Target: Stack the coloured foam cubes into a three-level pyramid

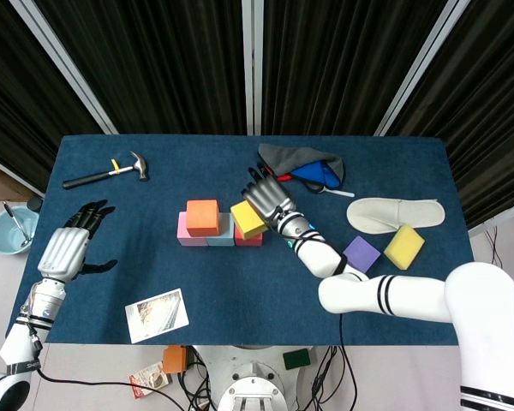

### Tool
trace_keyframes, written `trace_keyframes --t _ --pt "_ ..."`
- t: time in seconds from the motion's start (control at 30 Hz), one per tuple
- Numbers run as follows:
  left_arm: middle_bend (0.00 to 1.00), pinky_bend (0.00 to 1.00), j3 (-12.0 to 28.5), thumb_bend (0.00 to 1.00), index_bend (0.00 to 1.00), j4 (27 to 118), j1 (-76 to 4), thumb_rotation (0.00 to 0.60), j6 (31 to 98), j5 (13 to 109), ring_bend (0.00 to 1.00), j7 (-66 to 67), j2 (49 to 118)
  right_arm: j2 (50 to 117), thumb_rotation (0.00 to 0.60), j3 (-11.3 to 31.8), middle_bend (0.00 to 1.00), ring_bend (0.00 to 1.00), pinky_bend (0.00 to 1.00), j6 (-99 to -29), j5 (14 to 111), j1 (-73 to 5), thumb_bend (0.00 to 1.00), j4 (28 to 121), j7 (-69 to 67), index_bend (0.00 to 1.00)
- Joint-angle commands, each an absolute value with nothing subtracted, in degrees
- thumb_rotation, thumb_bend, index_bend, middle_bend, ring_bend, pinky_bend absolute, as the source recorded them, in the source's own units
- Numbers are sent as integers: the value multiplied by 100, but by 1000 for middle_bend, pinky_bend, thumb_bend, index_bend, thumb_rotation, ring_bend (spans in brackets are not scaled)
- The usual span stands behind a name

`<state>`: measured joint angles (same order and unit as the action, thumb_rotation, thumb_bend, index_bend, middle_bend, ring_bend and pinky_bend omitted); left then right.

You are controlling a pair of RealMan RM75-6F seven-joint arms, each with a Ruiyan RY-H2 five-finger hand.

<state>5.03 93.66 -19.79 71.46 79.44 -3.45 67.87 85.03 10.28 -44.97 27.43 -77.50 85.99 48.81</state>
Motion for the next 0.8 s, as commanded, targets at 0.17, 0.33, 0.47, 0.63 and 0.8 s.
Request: trace_keyframes --t 0.17,0.33,0.47,0.63,0.8 --pt "59 177 497 106 131 9327 -1943 596 7185 7984 31 -416 6796 8469 600 1175 433 143 0 -5146 2443 -7763 7 8935 4752 512" --pt "59 179 495 106 131 9292 -1934 594 7206 8030 31 -471 6826 8508 600 1349 432 158 0 -5769 1673 -7858 6 9307 4945 513" --pt "59 177 485 106 132 9278 -1928 593 7227 8085 31 -492 6843 8623 600 1592 431 160 0 -6231 938 -8005 6 9517 5141 514" --pt "59 178 484 107 132 9267 -1918 598 7256 8128 31 -537 6863 8871 600 1707 430 160 0 -6565 461 -8179 6 9425 5444 515" --pt "59 177 485 107 132 9234 -1911 597 7267 8150 31 -586 6878 9159 600 1868 428 160 0 -6743 122 -8326 6 9246 5685 518"
